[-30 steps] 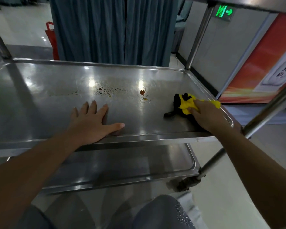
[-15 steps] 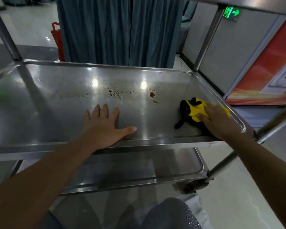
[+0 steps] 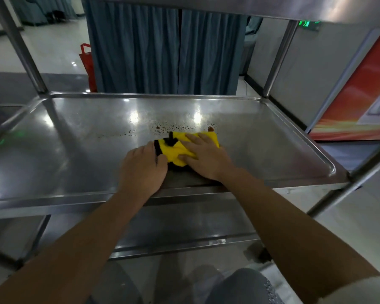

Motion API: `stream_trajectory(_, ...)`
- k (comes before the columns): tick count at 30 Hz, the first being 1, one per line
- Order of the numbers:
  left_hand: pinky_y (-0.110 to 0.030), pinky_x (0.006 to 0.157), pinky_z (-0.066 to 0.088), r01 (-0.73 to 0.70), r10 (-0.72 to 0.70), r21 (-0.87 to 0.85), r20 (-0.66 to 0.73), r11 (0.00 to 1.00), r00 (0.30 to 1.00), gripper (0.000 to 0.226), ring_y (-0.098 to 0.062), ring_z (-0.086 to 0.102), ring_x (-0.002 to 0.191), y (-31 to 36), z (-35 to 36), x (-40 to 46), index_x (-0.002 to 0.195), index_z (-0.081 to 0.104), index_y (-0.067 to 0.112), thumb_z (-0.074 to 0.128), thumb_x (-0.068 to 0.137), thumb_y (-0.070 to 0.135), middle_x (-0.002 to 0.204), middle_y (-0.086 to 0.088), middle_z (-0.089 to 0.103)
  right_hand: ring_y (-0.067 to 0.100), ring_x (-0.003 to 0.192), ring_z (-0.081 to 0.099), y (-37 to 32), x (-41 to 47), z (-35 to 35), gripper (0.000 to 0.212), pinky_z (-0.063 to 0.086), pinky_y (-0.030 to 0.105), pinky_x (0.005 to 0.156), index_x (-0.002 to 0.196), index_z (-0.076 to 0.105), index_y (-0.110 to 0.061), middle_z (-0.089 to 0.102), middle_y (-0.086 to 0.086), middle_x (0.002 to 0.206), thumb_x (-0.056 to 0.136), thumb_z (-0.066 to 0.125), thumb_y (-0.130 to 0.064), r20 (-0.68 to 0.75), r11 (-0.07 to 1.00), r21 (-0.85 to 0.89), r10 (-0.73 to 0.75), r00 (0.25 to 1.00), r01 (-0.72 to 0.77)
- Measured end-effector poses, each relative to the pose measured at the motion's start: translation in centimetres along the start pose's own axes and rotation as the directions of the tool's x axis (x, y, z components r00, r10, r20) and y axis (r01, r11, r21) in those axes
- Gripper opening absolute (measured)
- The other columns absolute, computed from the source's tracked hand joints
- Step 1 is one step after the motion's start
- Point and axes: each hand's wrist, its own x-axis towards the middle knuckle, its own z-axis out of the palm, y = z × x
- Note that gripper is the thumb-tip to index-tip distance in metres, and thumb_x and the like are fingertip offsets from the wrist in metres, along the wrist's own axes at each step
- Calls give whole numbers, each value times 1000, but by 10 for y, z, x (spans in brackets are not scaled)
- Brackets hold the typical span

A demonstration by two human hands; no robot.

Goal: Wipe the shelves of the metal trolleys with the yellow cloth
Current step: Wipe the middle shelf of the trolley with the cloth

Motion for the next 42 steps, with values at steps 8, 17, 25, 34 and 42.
stream_trajectory(8,-50,111,24,-138,102,213,171,967,980,70,-28,39,133,-28,-6,-1,129,53,18,14,92,62,137,-5,51,29,142,23,152,-59,-41,53,20,52,114,143,41,-18,28,7,155,96,45,-43,-86,916,-18,398,913,-401)
stream_trajectory(17,-52,117,16,-139,83,274,207,951,975,72,-28,25,143,-25,-1,3,145,37,20,17,91,64,155,-6,32,42,113,49,176,-80,-59,43,37,50,98,114,57,-3,53,26,124,93,52,-41,-176,859,-114,478,861,-500)
stream_trajectory(25,-56,112,22,-128,53,296,249,947,967,67,-32,32,137,-21,-4,2,140,42,12,28,93,58,148,-12,41,51,121,47,84,-97,-46,46,35,58,104,125,56,5,50,33,131,79,55,9,-204,952,-3,300,932,-307)
stream_trajectory(34,-43,113,26,-89,-30,147,655,985,755,73,-28,27,144,14,-97,-57,151,27,15,17,92,58,156,-12,29,36,133,39,-43,-142,-112,60,40,54,103,140,46,-12,38,17,147,86,42,14,226,917,276,231,946,-290)
stream_trajectory(42,-35,115,29,403,-88,-226,774,887,627,61,-16,34,140,101,-291,-62,149,34,21,44,96,50,153,1,35,27,139,32,-141,-195,-311,59,36,46,108,140,46,-22,36,8,150,90,47,9,202,945,290,92,975,-150)
